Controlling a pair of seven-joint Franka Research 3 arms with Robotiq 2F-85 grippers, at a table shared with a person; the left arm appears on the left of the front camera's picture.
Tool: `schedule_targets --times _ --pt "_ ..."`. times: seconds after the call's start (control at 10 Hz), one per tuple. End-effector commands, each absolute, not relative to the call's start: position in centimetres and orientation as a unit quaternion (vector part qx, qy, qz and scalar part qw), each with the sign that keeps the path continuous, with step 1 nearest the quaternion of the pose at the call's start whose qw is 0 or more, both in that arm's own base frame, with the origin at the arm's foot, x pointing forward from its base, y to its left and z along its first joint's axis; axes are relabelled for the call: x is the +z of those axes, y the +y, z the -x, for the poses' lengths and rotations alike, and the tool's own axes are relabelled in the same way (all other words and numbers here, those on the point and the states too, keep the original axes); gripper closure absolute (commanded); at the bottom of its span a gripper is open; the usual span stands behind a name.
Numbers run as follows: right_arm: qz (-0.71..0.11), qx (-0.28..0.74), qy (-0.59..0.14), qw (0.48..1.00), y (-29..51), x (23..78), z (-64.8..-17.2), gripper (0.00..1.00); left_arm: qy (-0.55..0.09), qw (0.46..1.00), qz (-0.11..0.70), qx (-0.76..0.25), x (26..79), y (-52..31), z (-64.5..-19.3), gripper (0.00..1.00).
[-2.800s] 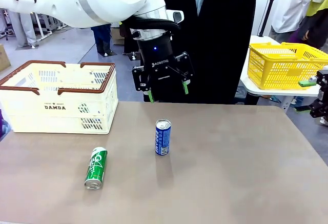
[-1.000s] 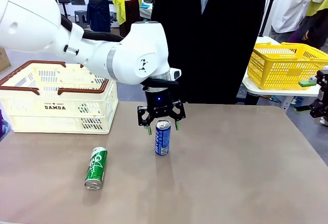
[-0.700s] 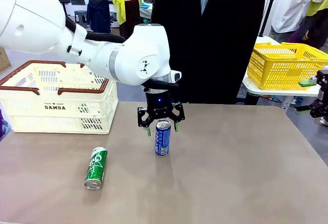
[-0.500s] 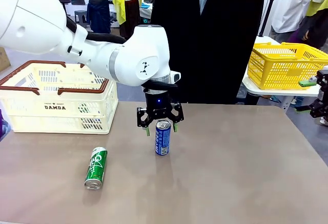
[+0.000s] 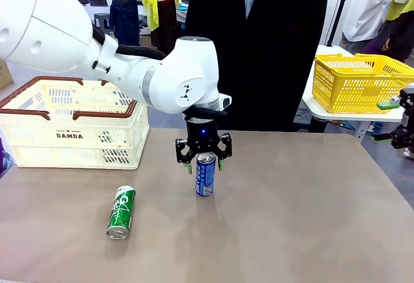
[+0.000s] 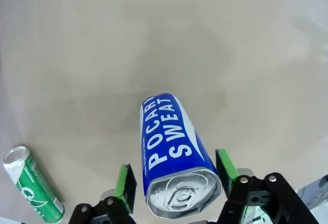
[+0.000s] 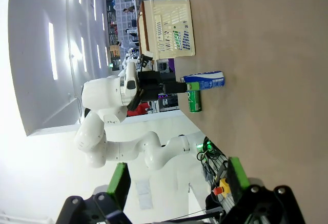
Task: Place the drinks into the Shopping basket.
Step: Pick up one drink and place it into the Shopping basket.
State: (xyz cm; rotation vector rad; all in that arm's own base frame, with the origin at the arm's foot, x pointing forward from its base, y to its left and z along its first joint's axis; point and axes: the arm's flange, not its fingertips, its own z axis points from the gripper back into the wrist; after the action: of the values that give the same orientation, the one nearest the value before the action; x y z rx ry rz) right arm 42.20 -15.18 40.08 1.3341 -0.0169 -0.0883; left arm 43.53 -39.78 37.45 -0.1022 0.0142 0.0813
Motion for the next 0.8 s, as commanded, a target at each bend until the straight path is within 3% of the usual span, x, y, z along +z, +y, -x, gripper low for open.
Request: schedule_targets --times 0.0,0.5,0.7 --pt "-0.619 -0.032 -0.006 0.785 -15.4 40.2 -42.0 0.00 -0.019 0.997 0.041 0.055 37.3 -40.3 -44.1 1.00" --pt "-0.619 -0.032 -0.006 0.785 -15.4 40.2 -42.0 0.00 -0.015 0.998 0.039 0.055 38.0 -40.1 -44.3 1.00" --pt "-0.619 -0.032 -0.006 0.785 -15.4 40.2 -42.0 0.00 -0.042 0.994 0.071 0.065 45.1 -37.1 -46.3 1.00"
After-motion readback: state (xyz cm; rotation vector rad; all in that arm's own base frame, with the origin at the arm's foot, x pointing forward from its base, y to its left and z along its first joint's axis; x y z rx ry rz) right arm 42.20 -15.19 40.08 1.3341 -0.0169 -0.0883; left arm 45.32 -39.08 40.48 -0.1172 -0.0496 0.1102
